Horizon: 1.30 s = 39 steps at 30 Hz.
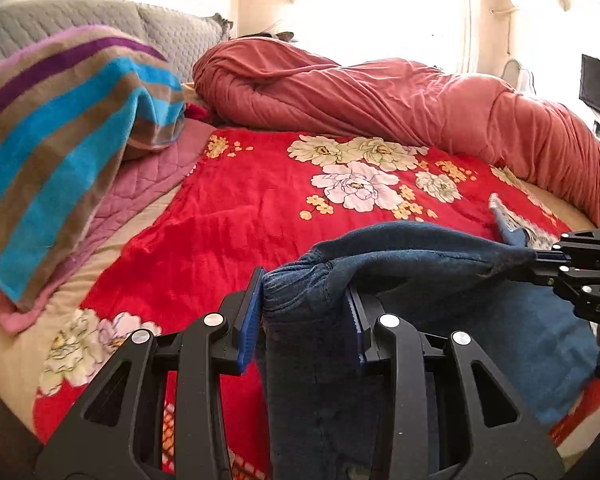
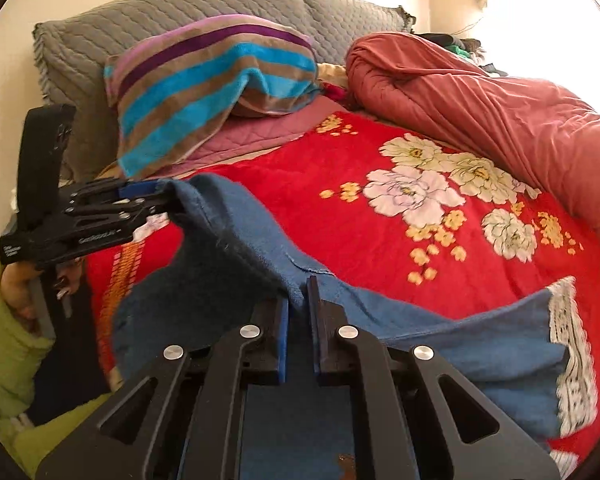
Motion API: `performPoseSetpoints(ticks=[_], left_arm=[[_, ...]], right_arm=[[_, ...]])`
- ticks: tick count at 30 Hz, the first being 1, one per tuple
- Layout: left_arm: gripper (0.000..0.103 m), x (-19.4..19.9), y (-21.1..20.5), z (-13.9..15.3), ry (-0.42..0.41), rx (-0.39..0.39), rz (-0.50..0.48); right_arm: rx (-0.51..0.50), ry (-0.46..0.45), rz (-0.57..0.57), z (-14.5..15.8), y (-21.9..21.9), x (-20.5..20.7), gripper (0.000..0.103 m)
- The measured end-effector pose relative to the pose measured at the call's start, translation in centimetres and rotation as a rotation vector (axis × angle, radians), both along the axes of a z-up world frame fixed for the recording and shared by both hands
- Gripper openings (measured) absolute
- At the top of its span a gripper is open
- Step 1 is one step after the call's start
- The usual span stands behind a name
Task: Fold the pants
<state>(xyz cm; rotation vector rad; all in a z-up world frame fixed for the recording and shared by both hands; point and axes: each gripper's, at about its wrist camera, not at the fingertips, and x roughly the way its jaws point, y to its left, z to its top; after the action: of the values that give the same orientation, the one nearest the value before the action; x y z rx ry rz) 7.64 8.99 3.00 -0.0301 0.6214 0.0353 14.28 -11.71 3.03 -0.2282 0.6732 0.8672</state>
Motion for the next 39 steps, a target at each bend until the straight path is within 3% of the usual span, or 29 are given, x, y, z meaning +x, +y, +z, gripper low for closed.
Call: performPoseSetpoints(ticks=[14, 28, 39], left_arm=[[0.03, -5.7, -0.9, -2.1, 0.085, 0.01, -0.024], [0.032, -7.6, -1.6, -4.4, 0.184, 0.038, -0.009], [0.032, -8.5, -1.7, -4.4, 0.186, 0.039, -0.002]], right_arm=[[-0.042, 0.019, 0.13, -1.7, -0.8, -8.4, 0.007], [-0.122, 0.09, 0.191, -5.0, 0.0, -10.7, 0.007], [-0.145, 0.105, 0.217, -6.2, 0.2, -11.1, 0.007]])
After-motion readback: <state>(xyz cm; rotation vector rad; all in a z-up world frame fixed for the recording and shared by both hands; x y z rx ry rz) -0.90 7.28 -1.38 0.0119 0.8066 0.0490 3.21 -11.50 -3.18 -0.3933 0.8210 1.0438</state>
